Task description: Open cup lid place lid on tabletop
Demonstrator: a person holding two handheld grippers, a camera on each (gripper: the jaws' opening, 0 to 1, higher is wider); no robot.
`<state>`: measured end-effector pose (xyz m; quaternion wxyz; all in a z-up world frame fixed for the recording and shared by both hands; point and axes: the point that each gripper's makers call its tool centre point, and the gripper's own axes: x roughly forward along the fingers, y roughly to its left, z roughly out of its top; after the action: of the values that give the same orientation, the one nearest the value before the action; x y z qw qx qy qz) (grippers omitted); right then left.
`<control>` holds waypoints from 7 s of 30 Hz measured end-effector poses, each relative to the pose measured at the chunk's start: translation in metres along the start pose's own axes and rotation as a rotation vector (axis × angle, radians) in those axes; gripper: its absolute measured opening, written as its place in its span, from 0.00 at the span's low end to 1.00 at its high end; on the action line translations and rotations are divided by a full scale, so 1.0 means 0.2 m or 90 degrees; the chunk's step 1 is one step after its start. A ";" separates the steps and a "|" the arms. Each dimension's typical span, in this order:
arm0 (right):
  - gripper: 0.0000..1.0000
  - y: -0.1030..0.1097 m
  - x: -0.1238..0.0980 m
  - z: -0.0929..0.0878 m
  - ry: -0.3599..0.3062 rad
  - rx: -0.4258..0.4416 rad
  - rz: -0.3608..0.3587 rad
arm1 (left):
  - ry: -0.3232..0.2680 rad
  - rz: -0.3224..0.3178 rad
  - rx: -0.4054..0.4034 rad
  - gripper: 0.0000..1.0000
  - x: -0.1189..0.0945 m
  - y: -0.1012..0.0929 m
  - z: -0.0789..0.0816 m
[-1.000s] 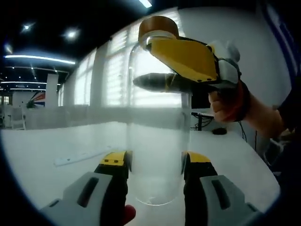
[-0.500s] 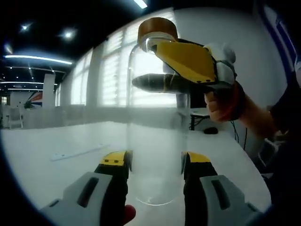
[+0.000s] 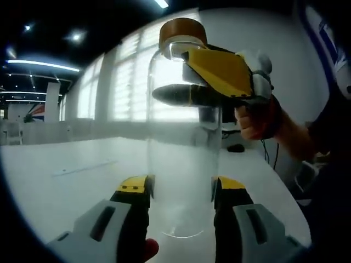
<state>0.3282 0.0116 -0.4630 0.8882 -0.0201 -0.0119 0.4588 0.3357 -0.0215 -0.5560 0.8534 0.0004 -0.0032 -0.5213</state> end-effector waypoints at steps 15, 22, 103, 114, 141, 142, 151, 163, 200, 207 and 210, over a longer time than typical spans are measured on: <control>0.44 0.01 -0.02 -0.15 0.016 0.009 0.003 | 0.021 -0.003 0.001 0.35 -0.01 -0.04 -0.15; 0.44 0.02 -0.02 -0.16 0.014 0.007 0.002 | 0.010 -0.008 -0.009 0.36 -0.02 -0.06 -0.16; 0.31 -0.07 -0.07 0.11 -0.049 -0.024 -0.429 | -0.008 -0.010 -0.003 0.36 -0.02 -0.06 -0.17; 0.31 -0.05 -0.06 0.11 -0.051 -0.019 -0.352 | -0.008 -0.010 -0.004 0.36 -0.03 -0.05 -0.17; 0.31 -0.01 -0.04 0.10 -0.027 0.002 -0.037 | -0.008 -0.010 -0.001 0.36 -0.02 -0.05 -0.17; 0.31 0.00 -0.04 0.10 -0.025 -0.002 -0.016 | -0.008 -0.011 -0.002 0.36 -0.02 -0.05 -0.17; 0.31 0.04 -0.04 0.11 -0.044 0.000 0.171 | -0.008 -0.013 -0.002 0.36 -0.02 -0.06 -0.17; 0.31 0.08 -0.05 0.11 -0.033 0.000 0.416 | -0.008 -0.011 -0.002 0.36 -0.02 -0.06 -0.17; 0.49 0.05 -0.05 0.18 -0.068 -0.051 0.161 | -0.008 -0.014 0.004 0.36 -0.02 -0.07 -0.17; 0.48 0.00 -0.05 0.18 -0.053 -0.019 0.008 | -0.007 -0.014 0.005 0.36 -0.02 -0.07 -0.17; 0.48 -0.03 -0.05 0.16 -0.036 -0.039 -0.043 | -0.007 -0.014 0.005 0.36 -0.02 -0.07 -0.17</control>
<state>0.3253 0.0013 -0.4314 0.9014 -0.0335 -0.0517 0.4285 0.3217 -0.0246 -0.5902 0.8475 0.0006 -0.0101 -0.5307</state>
